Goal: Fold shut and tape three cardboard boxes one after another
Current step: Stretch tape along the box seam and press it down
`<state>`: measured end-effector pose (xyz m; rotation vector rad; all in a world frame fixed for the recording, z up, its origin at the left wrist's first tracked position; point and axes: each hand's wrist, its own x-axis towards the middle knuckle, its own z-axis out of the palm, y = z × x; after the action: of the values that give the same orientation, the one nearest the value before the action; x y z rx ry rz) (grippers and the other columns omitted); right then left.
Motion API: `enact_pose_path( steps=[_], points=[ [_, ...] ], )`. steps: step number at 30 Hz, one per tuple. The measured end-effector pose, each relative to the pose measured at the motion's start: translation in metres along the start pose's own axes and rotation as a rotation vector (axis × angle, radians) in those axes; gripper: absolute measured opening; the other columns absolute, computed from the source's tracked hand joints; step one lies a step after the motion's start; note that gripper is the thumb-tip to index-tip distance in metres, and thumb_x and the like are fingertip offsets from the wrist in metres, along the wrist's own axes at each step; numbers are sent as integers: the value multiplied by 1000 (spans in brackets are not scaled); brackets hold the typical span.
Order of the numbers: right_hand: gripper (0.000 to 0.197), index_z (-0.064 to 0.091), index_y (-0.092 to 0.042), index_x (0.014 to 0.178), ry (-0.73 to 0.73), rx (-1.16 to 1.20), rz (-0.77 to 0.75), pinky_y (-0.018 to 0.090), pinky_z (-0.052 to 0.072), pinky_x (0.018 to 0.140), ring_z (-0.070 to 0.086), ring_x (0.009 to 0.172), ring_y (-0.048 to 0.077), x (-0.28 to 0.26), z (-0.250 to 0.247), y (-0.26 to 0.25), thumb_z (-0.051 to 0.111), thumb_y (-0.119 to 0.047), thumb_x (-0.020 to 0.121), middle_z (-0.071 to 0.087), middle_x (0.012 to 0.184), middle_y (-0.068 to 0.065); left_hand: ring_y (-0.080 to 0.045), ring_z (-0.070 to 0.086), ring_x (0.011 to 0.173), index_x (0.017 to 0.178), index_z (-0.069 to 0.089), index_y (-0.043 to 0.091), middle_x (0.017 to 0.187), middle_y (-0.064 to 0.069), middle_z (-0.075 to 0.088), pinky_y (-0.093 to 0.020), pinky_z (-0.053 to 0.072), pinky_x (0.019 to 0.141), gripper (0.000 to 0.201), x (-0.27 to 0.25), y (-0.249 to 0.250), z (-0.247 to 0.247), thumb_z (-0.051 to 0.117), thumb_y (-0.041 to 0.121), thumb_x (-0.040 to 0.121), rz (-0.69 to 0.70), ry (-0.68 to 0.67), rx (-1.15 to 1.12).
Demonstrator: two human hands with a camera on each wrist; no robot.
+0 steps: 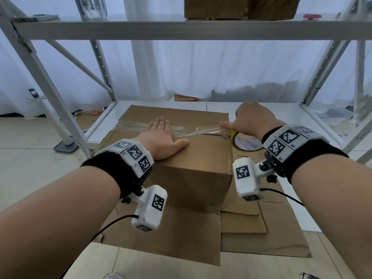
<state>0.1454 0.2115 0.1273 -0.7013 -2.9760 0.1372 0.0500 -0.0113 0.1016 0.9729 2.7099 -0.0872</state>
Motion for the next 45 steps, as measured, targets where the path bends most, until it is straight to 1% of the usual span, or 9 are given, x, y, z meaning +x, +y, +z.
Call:
enact_pose_path(
  steps=[2, 8, 13, 18, 25, 31, 37, 41, 45],
  points=[
    [55, 48, -11, 61, -10, 13, 4, 32, 39, 64, 53, 72, 22, 0, 1, 1, 57, -60, 85, 50, 65, 1, -24, -14, 146, 150, -12, 5, 157, -14, -18, -36, -7, 119, 104, 0, 15, 0, 15, 80, 82, 16, -24, -6],
    [54, 43, -13, 60, -8, -27, 2, 32, 36, 65, 51, 75, 23, -3, -2, 2, 55, -60, 86, 46, 64, -1, -24, -17, 145, 149, -16, 6, 157, -14, -21, -40, -7, 119, 115, 0, 85, 5, 20, 86, 74, 261, -61, 16],
    [51, 41, -13, 57, 13, 56, -12, 32, 38, 65, 48, 67, 20, -6, 0, 7, 49, -49, 92, 45, 61, 0, -26, -21, 144, 148, -18, 6, 156, -13, -23, -46, -10, 118, 126, 1, 90, 8, 27, 91, 67, 215, -54, 57],
    [47, 42, -8, 52, 15, 143, -30, 28, 31, 51, 40, 50, 17, -14, -10, 11, 51, -32, 91, 41, 51, 3, -28, -24, 143, 148, -19, 9, 155, -11, -26, -57, -12, 114, 121, -3, 101, 7, 39, 84, 73, 119, -80, -6],
    [42, 42, -12, 55, 34, 322, -40, 28, 29, 51, 41, 54, 15, -27, -5, -8, 57, -35, 88, 42, 55, 1, -26, -20, 145, 149, -18, 22, 157, -10, -23, -46, -8, 118, 105, -8, 52, -2, 48, 67, 81, 168, -41, -14],
    [40, 38, -16, 57, 2, 338, -5, 29, 29, 52, 40, 54, 14, -31, 7, -25, 58, -38, 85, 41, 58, -1, -17, -10, 147, 151, -13, 13, 160, -6, -12, -34, -4, 119, 110, -13, 24, 11, 47, 72, 80, 189, 32, -32],
    [36, 46, -15, 62, -30, 282, 57, 33, 36, 64, 48, 61, 20, -29, 4, -21, 61, -39, 82, 48, 64, 1, -21, -9, 147, 153, -8, 23, 160, -7, -12, -38, -4, 119, 110, -5, 24, 10, 43, 81, 74, 195, -20, -14],
    [42, 47, -16, 58, -73, 273, 80, 37, 41, 69, 49, 64, 23, -30, 21, -14, 61, -50, 78, 48, 61, 1, -20, -10, 147, 152, -9, 25, 160, -7, -13, -39, -4, 119, 110, -3, 23, 8, 43, 81, 73, 194, -43, -16],
    [47, 46, -15, 57, -85, 323, 91, 33, 36, 64, 45, 60, 18, -34, 28, -12, 60, -53, 82, 46, 60, 0, -23, -11, 147, 151, -12, 30, 159, -10, -14, -40, -5, 119, 107, -4, 28, 11, 39, 83, 74, 183, -28, 6]
  ],
)
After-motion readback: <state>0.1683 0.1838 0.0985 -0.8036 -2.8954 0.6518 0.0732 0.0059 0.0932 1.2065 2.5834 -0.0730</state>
